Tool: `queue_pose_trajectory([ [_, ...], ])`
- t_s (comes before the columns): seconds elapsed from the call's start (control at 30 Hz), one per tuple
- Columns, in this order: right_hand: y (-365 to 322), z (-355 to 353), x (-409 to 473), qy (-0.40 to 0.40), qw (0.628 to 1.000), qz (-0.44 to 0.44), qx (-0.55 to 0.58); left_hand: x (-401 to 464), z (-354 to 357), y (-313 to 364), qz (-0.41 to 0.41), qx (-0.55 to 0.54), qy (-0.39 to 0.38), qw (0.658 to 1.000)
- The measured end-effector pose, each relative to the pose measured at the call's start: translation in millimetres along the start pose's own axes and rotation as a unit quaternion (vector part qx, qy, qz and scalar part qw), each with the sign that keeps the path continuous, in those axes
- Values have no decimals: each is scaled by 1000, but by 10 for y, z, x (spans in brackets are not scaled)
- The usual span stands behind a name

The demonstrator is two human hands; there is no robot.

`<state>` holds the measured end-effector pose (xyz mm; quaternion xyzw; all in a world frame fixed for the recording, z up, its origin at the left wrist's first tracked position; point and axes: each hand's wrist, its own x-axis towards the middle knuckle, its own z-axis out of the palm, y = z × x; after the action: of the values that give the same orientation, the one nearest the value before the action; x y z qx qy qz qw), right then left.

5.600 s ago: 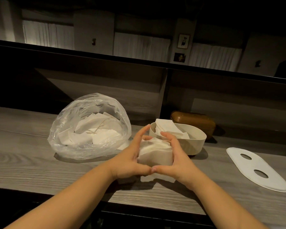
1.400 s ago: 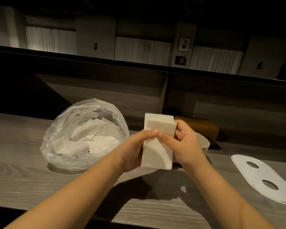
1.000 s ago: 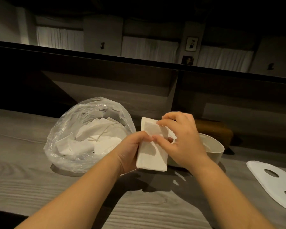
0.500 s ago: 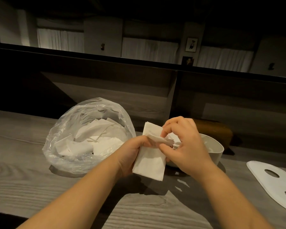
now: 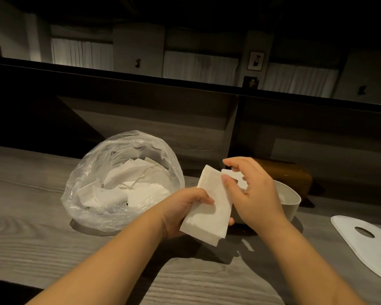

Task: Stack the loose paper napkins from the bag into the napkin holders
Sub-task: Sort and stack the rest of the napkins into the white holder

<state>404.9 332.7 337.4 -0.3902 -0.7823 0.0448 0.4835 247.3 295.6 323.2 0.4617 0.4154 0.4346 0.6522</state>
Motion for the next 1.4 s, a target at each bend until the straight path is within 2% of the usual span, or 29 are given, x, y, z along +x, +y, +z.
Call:
queue_pose_trajectory([
  [0.07,-35,-18,4,-38,999,5,-4,-11,11,4,10,-13,-3,1000],
  [0.13,-67,-23,-22,-135,990,-3,-31,-29,30,5,28,-13,5,1000],
  [0.2,-79,-7,-43,-180,983,4,-39,-37,35,10,38,-10,21,999],
  [0.3,-95,-19,-31,-140,989,38,4,-32,22,28,34,-35,38,998],
  [0.4,-95,-31,-46,-175,984,40,7,-36,20,36,35,-28,39,998],
  [0.57,-57,-51,-6,-144,985,61,71,-42,-10,42,20,53,32,998],
  [0.7,-47,-91,-9,-186,978,40,82,-53,-60,71,15,142,11,990],
  [0.83,-55,-183,-9,-157,976,60,141,-122,-140,90,25,205,-7,978],
  [0.93,-64,-300,-83,-118,971,91,188,-128,-145,47,74,207,56,974],
  [1.0,-25,-360,-220,-90,964,132,214,-146,-73,-24,141,173,143,964],
  [1.07,40,-394,-389,-65,948,190,247,-150,21,-141,205,129,182,953],
  [1.13,109,-383,-532,-49,929,240,279,-154,113,-264,230,154,172,945],
  [1.23,172,-353,-626,-64,906,295,296,-153,216,-377,213,231,128,941],
  [1.4,169,-285,-666,-123,904,289,291,-215,293,-399,186,289,7,939],
])
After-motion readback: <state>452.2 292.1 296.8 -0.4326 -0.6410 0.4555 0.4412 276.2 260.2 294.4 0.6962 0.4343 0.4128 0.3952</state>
